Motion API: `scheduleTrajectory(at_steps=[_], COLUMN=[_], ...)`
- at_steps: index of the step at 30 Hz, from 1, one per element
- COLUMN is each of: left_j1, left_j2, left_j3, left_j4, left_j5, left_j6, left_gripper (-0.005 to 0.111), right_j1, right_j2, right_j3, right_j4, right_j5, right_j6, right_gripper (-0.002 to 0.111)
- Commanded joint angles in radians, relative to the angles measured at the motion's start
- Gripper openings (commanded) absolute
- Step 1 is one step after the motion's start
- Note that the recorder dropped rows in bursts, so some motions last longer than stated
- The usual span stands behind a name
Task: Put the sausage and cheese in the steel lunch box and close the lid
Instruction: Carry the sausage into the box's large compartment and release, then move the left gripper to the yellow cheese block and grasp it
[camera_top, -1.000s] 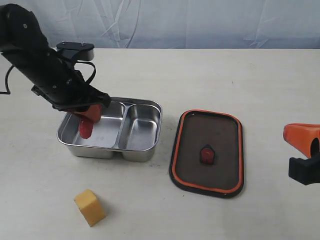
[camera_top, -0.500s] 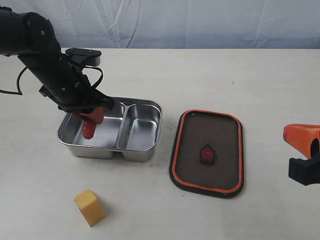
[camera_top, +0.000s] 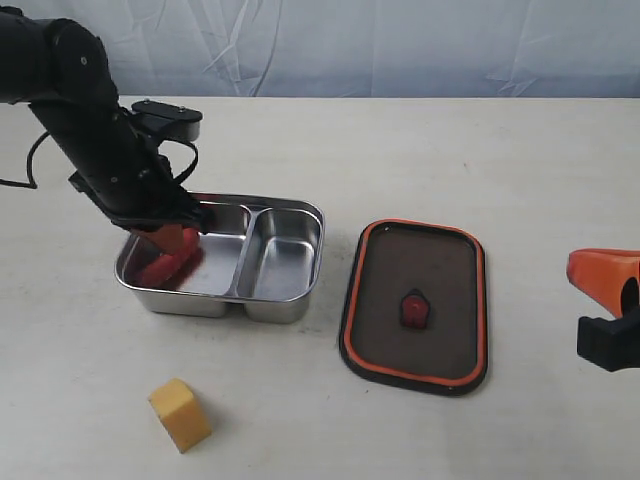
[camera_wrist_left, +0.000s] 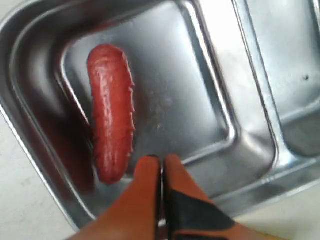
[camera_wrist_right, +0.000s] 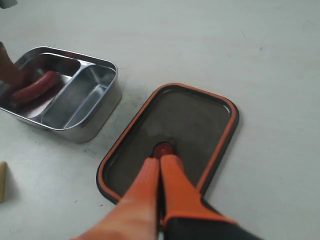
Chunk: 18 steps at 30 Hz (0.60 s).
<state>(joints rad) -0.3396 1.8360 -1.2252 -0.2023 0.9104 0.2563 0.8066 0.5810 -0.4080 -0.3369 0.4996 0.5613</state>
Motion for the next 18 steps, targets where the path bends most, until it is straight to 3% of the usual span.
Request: scheduleTrajectory(at_steps=[1, 8, 14, 17, 18], left_j1=[-0.007, -0.148, -0.271, -0.275, -0.275], left_j2=[-0.092, -0.296, -0.395, -0.399, -0.399], left_j3=[0.008, 0.129, 0.241, 0.253, 0.253], left_j4=[-0.036, -0.047, -0.005, -0.036, -0.059], left_j5=[0.090, 0.167, 0.188, 0.202, 0.217], left_j6=[0.123, 0.205, 0.395, 0.407, 0.423], left_gripper=[0.000, 0.000, 0.000, 0.001, 0.007], right_j1=[-0.007, -0.007, -0.007, -0.007, -0.007], right_j2=[-0.005, -0.005, -0.005, -0.005, -0.005], right_j3=[0.004, 0.004, 0.004, 0.004, 0.004], right_j4=[-0.013, -0.013, -0.010, -0.010, -0.009], right_j5=[0.008, 0.010, 0.010, 0.010, 0.010], right_j6=[-0.002, -0.002, -0.002, -0.002, -0.002], right_gripper=[-0.001, -0.001, -0.001, -0.001, -0.001])
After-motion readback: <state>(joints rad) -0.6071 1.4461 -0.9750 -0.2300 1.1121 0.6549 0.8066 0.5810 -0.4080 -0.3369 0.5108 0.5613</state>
